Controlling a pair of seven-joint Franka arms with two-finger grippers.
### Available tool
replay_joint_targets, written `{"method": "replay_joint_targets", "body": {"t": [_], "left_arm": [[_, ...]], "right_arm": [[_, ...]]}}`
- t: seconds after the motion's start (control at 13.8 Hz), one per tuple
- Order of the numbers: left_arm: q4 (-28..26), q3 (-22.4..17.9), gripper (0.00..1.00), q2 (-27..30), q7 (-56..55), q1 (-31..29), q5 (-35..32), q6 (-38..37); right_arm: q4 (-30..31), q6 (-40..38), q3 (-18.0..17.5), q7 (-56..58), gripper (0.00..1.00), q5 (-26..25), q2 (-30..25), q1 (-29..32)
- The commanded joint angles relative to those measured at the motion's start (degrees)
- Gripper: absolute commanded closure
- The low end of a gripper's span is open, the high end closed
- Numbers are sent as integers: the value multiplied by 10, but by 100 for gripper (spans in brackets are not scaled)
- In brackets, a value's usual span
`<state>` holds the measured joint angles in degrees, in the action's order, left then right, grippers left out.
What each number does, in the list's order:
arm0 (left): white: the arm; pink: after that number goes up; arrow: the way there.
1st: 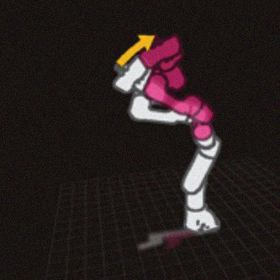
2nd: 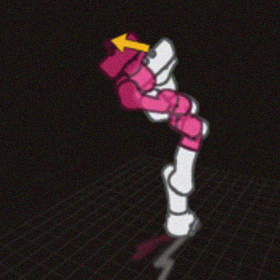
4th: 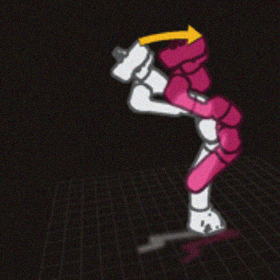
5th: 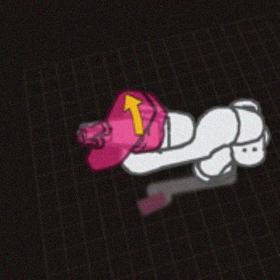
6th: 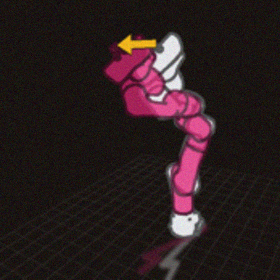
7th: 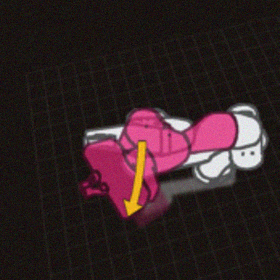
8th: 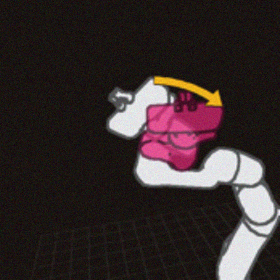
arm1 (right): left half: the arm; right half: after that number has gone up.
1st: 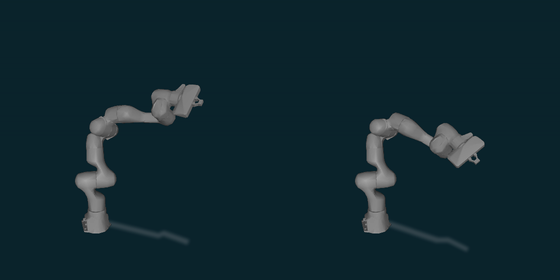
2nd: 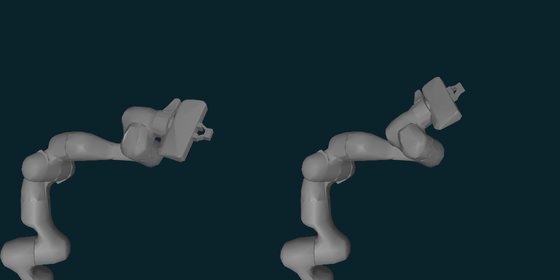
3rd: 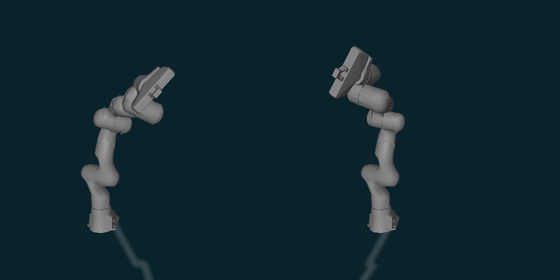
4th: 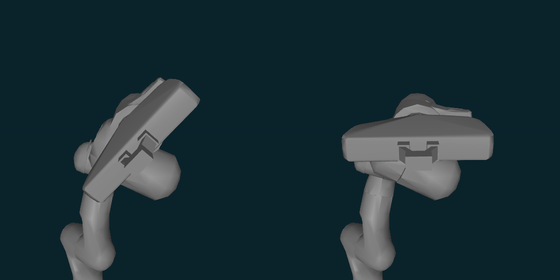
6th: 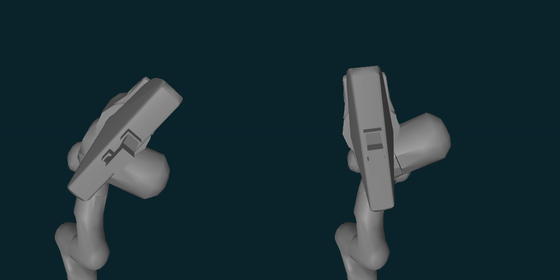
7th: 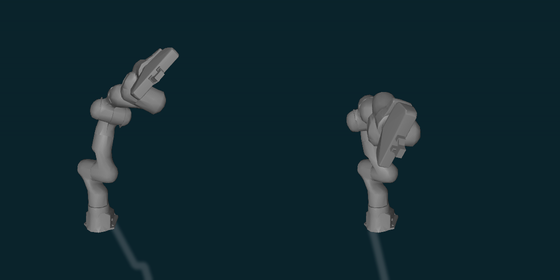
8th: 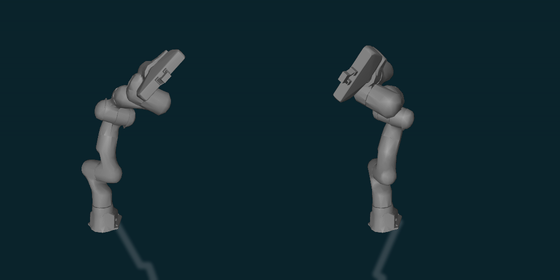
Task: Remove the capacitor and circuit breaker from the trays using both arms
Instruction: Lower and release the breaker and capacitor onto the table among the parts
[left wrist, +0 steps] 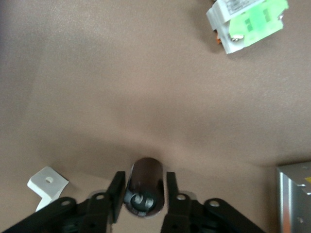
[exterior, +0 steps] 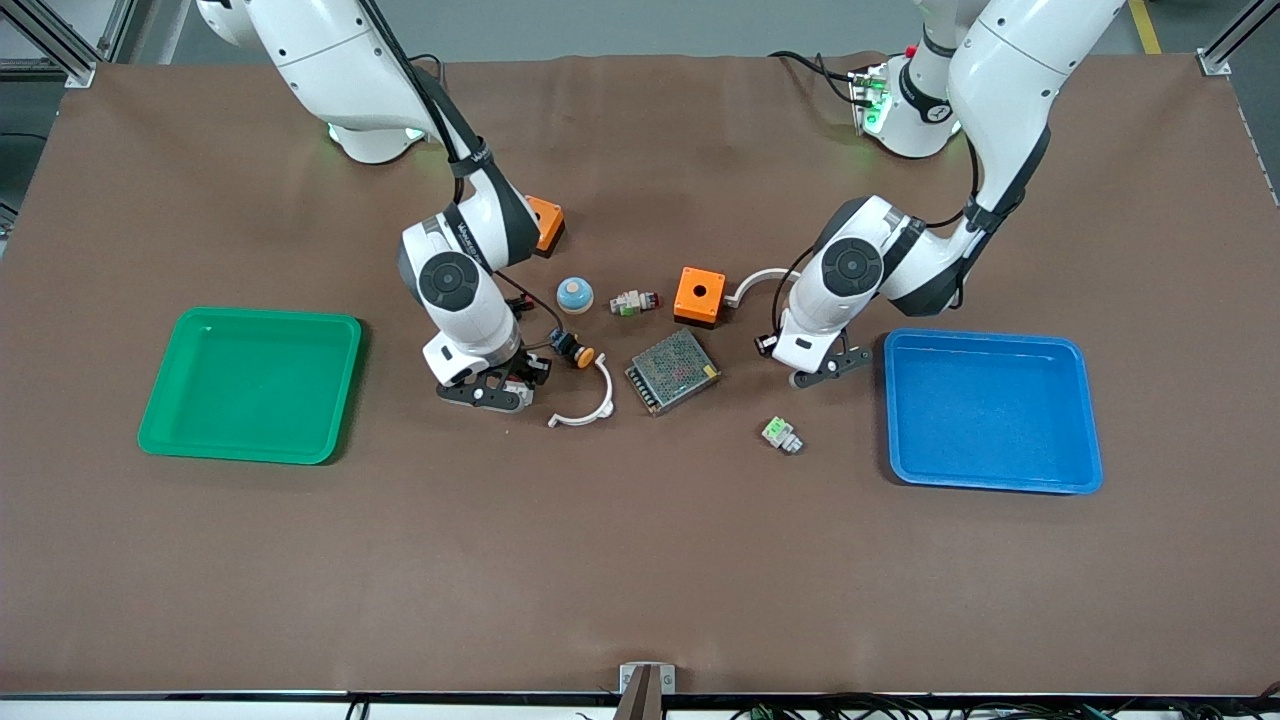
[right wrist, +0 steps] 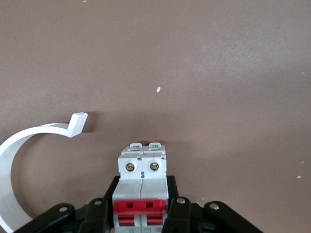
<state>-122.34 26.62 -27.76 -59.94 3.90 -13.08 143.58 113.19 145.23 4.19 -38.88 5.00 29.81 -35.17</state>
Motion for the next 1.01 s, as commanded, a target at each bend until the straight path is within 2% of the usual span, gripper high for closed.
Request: {"method": "replay_joint_targets", "body": {"t": [0.0, 0.07, 0.14, 0.22, 0.29, 0.36, 0.58, 0.72, 0.94], "left_arm": [[15, 0, 0, 18, -13, -6, -14, -8], [19, 0, 0, 34, -12, -7, -14, -21], [44, 0, 0, 50, -9, -10, -14, -53], [79, 0, 0, 60, 2, -18, -15, -103], [119, 1, 0, 63, 17, -26, -15, -151], [164, 1, 0, 63, 49, -31, -14, -205], [266, 0, 0, 64, 153, -56, -13, -304], [301, 0, 0, 75, 207, -83, -13, -336], [310, 1, 0, 116, 323, -126, -8, -368]], "right_arm": [[-10, -4, 6, -10, 100, 6, 0, -6], [-10, -6, 6, -7, 96, 5, 0, -6], [-17, -8, 6, -10, 64, 5, 0, -1], [-24, -11, 6, -11, 7, 5, 5, 0], [-31, -11, 6, -8, 0, 6, 5, 2], [-43, -17, 7, -6, 0, 6, 5, 7], [-118, -122, 8, 3, 0, 1, 5, 35], [-168, -192, 8, 52, 0, -2, 3, 62], [-202, -279, 10, 170, 0, -2, -20, 122]]}}
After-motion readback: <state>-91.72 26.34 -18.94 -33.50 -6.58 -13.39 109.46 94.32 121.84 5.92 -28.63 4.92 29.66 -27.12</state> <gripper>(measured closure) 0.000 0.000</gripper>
